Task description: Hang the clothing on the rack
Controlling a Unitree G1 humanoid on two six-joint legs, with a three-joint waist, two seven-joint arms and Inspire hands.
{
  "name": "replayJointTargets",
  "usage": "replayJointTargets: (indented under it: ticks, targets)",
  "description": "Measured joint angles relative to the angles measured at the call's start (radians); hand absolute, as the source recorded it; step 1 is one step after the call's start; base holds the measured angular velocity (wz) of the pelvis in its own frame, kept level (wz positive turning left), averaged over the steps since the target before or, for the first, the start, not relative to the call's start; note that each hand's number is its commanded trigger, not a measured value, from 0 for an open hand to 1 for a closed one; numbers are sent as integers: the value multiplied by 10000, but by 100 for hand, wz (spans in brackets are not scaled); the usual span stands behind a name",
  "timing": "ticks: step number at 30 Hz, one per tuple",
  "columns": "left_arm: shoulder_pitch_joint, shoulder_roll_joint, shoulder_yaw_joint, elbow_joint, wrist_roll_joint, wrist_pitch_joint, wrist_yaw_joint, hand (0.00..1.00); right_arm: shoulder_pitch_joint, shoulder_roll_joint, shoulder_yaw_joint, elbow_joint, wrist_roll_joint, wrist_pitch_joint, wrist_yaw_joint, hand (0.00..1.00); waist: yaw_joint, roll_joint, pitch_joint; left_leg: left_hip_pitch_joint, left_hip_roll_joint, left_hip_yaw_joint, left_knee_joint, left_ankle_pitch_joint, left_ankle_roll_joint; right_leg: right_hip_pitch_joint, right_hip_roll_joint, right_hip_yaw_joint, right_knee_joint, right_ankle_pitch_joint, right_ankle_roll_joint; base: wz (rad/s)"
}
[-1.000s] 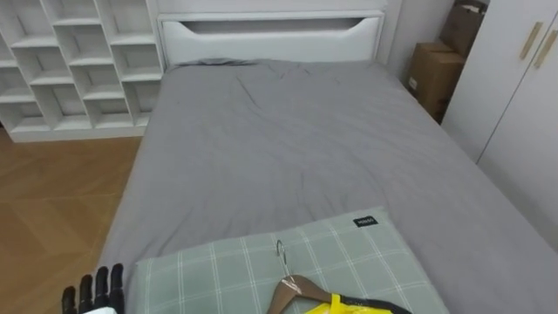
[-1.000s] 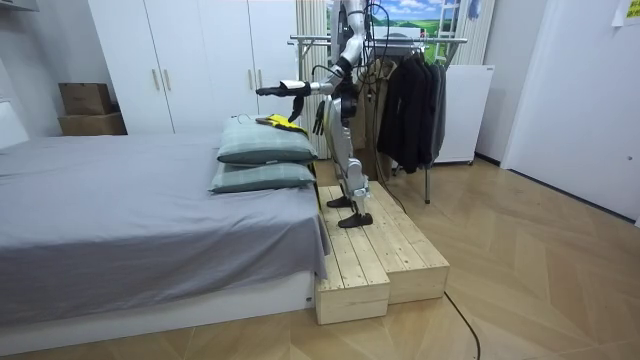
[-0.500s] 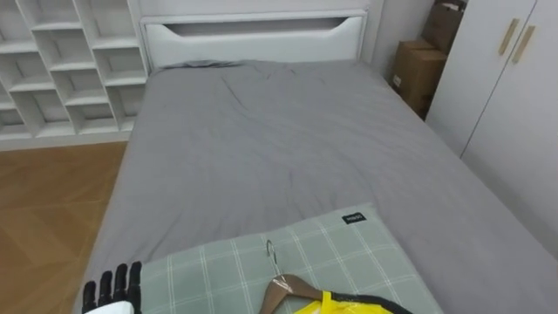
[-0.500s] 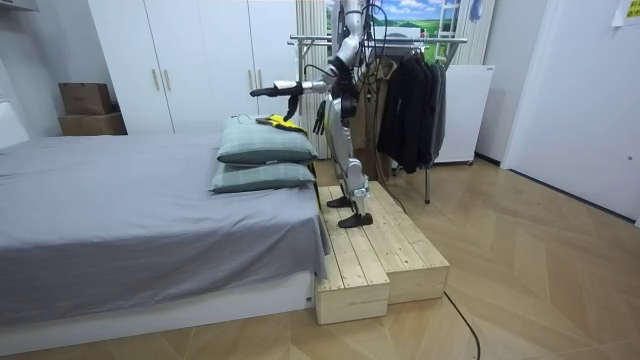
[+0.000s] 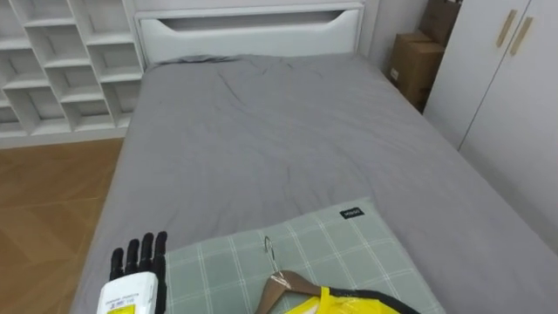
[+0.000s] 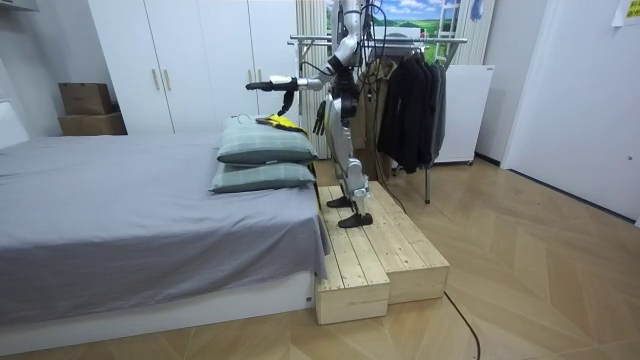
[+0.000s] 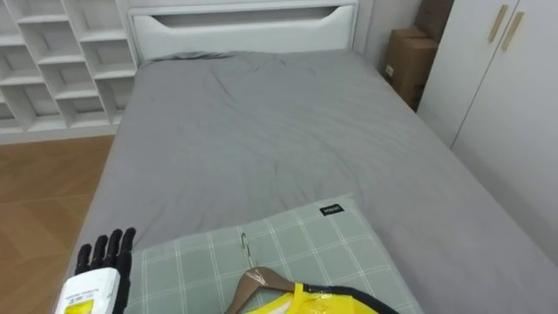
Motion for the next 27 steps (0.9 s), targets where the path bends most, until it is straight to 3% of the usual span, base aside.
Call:
replayJointTargets:
  ticks: [7, 12, 17, 24, 27]
  targets:
    - [-41, -4, -716, -5, -469, -139, -263, 0, -16, 11, 257, -41, 6, -100, 1, 0, -7, -61, -12, -50, -1, 13, -1, 0, -1, -83, -3, 33, -20, 0, 0, 0]
    - [-511, -33, -888, -3, -994, -155, -676, 0, -53, 11, 281, -42, 4, -134, -21, 0, -19, -28, -14, -155, -2, 7, 0, 4, 1, -158, -7, 32, -16, 8, -6, 0]
    - [-834, -20, -1008, -157, -1510, -171, -949, 0, -59, 5, 294, -42, 0, -128, -26, 0, -66, 89, -67, -148, -3, 8, 0, 4, 1, -154, -10, 31, -13, 9, -6, 0]
    - [-854, -29, -1033, -652, -1744, -246, -1206, 0, -98, 35, 293, -45, -6, -135, -55, 0, -194, 80, -49, -148, 1, 6, -1, 4, 1, -144, -11, 32, -13, 9, -6, 0]
    - [-858, -33, -1033, -652, -1956, -285, -1367, 0, -120, 82, 284, -48, -4, -167, -109, 0, -259, 42, 11, -149, 2, 11, 0, 4, 1, -150, -10, 40, -14, 9, -6, 0]
